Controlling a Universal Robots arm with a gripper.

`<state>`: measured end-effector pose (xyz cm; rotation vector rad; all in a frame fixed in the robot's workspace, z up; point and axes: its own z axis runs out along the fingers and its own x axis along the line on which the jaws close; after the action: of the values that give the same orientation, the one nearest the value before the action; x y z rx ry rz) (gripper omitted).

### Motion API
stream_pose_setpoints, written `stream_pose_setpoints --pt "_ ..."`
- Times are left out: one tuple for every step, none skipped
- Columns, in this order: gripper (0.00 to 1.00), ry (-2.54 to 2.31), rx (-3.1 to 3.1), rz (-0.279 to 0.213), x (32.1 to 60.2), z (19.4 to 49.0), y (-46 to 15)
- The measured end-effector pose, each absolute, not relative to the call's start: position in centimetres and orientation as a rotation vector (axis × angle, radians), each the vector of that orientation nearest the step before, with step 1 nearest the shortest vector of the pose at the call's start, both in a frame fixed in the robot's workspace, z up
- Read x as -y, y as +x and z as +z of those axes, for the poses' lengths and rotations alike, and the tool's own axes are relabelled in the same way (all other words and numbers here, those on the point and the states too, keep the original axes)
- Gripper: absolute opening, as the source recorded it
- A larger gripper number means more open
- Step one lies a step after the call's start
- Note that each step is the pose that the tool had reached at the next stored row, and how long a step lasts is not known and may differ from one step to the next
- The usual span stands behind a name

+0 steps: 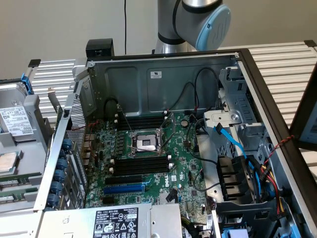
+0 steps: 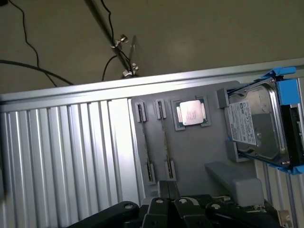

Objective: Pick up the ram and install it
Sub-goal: 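Pick up the ram and move it above insertion slot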

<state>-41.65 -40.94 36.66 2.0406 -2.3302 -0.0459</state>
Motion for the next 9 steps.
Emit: stream_pose_setpoints --pt "0.11 2.04 2.33 -0.046 40.9 36.5 -41.7" --pt "0.11 2.04 2.33 -0.046 40.9 36.3 -41.7" --pt "0.11 2.04 2.33 -0.046 40.9 36.1 -41.6" --pt "0.11 2.04 2.33 -0.046 40.9 36.0 -41.7" --pt "0.11 2.04 2.33 -0.046 40.9 35.8 -41.6" --pt "0.11 2.04 2.33 -0.046 40.9 35.6 -41.6" --pt "0.11 2.04 2.33 -0.046 40.9 35.4 -41.7" --pt "0.11 2.04 2.33 -0.046 40.9 35.2 -41.7" --pt "0.11 2.04 2.33 -0.046 40.9 35.1 -41.6"
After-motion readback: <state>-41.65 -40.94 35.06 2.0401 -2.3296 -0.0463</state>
